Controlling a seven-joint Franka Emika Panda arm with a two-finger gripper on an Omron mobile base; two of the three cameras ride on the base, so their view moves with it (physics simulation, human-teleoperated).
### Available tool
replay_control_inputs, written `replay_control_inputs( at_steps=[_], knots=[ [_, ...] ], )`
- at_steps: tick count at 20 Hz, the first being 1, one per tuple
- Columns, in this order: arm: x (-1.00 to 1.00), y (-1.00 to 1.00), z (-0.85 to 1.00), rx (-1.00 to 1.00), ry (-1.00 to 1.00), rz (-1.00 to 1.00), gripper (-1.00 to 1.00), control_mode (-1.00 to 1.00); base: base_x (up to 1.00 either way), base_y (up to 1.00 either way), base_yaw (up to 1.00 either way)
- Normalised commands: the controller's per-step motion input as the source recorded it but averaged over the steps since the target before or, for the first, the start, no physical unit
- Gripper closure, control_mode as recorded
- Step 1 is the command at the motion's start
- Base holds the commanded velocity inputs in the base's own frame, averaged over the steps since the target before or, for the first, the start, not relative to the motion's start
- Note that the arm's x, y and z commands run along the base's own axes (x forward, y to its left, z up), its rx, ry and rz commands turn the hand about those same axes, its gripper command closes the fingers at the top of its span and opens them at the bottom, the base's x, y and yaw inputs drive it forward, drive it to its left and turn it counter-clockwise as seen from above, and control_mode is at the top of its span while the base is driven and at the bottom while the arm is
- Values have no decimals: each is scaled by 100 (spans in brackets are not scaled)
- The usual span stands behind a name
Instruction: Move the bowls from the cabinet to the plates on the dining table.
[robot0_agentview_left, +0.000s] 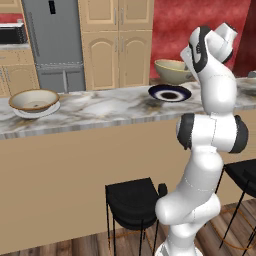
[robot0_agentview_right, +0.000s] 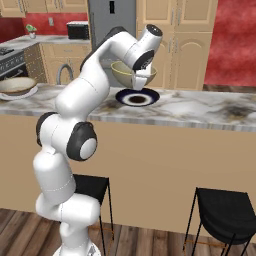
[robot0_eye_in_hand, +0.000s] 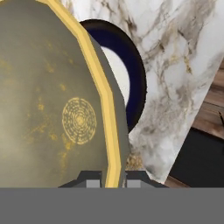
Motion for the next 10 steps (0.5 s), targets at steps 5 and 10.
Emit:
replay_control_inputs(
  at_steps=[5, 10],
  knots=[
    [27, 0, -15, 0, 0, 0, 100, -100, 0, 0, 0],
    [22, 0, -9, 0, 0, 0, 100, -100, 0, 0, 0]
  ],
)
